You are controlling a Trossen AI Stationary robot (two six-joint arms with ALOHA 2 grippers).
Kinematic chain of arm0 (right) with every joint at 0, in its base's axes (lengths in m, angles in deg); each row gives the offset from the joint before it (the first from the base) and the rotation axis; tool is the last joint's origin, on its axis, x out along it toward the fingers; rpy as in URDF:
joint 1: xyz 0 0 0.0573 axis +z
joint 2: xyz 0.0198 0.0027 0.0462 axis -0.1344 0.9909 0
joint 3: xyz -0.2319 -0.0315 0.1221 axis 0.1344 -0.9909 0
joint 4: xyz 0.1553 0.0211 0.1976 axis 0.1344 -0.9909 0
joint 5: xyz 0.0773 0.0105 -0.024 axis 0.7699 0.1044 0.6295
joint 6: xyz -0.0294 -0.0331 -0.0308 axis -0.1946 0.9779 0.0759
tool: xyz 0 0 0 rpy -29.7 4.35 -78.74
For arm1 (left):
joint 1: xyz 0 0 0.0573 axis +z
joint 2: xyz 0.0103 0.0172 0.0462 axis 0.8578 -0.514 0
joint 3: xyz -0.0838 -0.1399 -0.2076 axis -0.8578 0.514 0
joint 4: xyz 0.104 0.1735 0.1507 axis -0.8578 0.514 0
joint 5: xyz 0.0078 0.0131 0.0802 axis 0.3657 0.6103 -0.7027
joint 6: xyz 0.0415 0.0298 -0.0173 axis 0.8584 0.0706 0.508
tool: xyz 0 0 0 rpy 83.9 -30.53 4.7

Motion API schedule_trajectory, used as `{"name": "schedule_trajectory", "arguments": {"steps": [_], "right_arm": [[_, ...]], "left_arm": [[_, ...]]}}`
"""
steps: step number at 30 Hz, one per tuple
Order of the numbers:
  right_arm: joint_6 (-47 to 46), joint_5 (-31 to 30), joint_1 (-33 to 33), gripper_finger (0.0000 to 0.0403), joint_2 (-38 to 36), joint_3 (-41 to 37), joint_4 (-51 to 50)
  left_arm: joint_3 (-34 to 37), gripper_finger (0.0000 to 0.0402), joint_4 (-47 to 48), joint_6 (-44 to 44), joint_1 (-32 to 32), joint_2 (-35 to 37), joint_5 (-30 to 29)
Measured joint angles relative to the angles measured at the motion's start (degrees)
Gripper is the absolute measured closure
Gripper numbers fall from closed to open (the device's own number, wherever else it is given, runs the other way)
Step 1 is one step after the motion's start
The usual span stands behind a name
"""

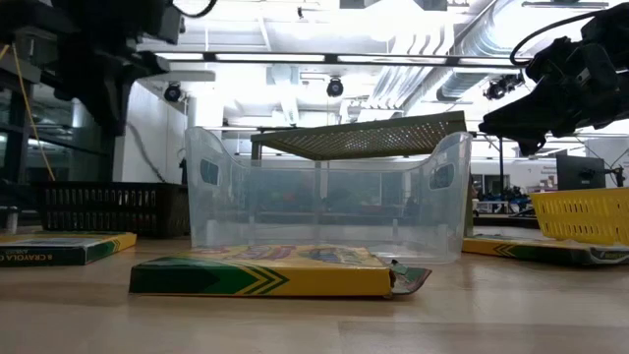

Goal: Pick & Place Office Desk Supplies
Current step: Put the purple rubber band into the black bin

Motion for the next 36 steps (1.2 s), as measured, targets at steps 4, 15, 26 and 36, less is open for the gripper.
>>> {"name": "schedule_trajectory", "arguments": {"steps": [4,15,26,36], "right_arm": [[0.0,0.0,0.0,0.0309,0.0,0.0,0.0],[0.0,0.0,0.0,0.0309,0.0,0.0,0.1],[0.0,0.0,0.0,0.0309,0.0,0.0,0.1],[0.0,0.0,0.0,0.0309,0.0,0.0,0.2]], "left_arm": [[0.0,0.0400,-0.2,-0.7,0.0,-1.6,2.3],[0.0,0.0400,-0.2,3.5,0.0,-2.4,-0.6],[1.0,0.0400,0.4,5.4,4.5,-5.5,-3.1],[1.1,0.0400,0.5,7.5,8.9,-12.5,-2.8]]}}
